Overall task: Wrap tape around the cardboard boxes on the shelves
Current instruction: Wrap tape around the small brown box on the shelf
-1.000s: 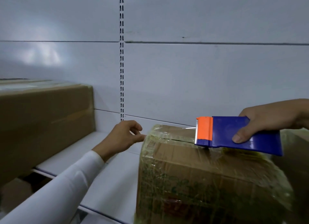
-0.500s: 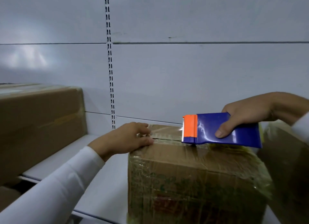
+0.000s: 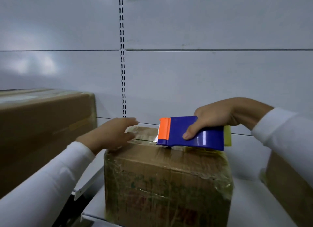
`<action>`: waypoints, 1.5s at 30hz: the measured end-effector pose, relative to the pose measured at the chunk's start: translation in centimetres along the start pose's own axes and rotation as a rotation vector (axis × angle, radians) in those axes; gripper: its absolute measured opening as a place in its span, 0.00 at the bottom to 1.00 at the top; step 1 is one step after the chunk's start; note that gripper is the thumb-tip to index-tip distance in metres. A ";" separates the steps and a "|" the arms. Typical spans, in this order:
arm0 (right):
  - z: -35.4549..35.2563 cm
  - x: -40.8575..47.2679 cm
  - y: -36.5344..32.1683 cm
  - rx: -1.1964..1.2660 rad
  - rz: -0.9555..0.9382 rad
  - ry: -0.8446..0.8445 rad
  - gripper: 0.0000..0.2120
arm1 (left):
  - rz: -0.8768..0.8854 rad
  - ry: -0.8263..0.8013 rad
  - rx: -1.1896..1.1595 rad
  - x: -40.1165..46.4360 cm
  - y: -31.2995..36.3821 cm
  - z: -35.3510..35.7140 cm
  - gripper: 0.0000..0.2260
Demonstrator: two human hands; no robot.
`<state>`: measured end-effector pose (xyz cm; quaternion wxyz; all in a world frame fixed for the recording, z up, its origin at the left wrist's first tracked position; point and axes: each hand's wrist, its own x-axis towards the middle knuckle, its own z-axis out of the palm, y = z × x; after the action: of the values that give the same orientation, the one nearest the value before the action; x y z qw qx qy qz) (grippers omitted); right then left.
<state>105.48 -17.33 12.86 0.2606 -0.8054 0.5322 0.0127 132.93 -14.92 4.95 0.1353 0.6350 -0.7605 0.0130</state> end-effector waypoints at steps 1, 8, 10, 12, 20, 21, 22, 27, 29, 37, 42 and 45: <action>0.1 0.1 -0.4 0.001 0.010 -0.005 0.16 | 0.028 -0.037 -0.064 0.0 0.5 0.0 0.21; 0.2 -0.3 -0.3 0.027 0.047 -0.035 0.19 | 0.092 -0.239 -0.104 0.3 0.3 1.7 0.16; 0.0 -0.6 -0.1 0.006 0.050 -0.059 0.23 | 0.129 -0.242 -0.125 0.2 0.3 1.6 0.17; -0.6 -1.2 0.4 0.002 0.055 -0.083 0.26 | 0.151 -0.256 -0.131 0.0 0.4 1.6 0.18; -2.2 -6.7 7.7 0.211 0.168 -0.173 0.30 | 0.222 -0.306 -0.154 0.0 0.1 0.9 0.22; -1.8 -7.0 9.0 0.262 0.177 -0.167 0.34 | 0.226 -0.309 -0.152 0.0 0.3 0.9 0.23; -1.3 -7.3 10.0 0.314 0.180 -0.164 0.39 | 0.228 -0.309 -0.146 0.0 0.4 0.9 0.24; 1.4 -6.7 12.4 0.525 0.143 -0.098 0.43 | 0.232 -0.117 -0.042 0.1 0.4 1.3 0.31; 2.0 -6.1 12.6 0.567 0.117 -0.084 0.44 | 0.300 0.020 -0.042 -0.2 1.6 1.4 0.37; 2.8 -5.4 11.6 0.510 0.069 -0.094 0.44 | 0.355 -0.244 -0.176 0.7 6.7 3.2 0.34; 2.8 -6.4 12.4 0.563 0.076 -0.092 0.43 | 0.378 -0.261 -0.231 1.6 5.2 3.9 0.36; 2.5 -7.7 12.7 0.568 0.048 -0.098 0.40 | 0.399 -0.274 -0.246 2.0 5.1 4.0 0.38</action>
<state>91.82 -13.46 7.80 0.5009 -0.6857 0.5201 -0.0918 126.92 -16.62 2.30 0.1023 0.4470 -0.8778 -0.1390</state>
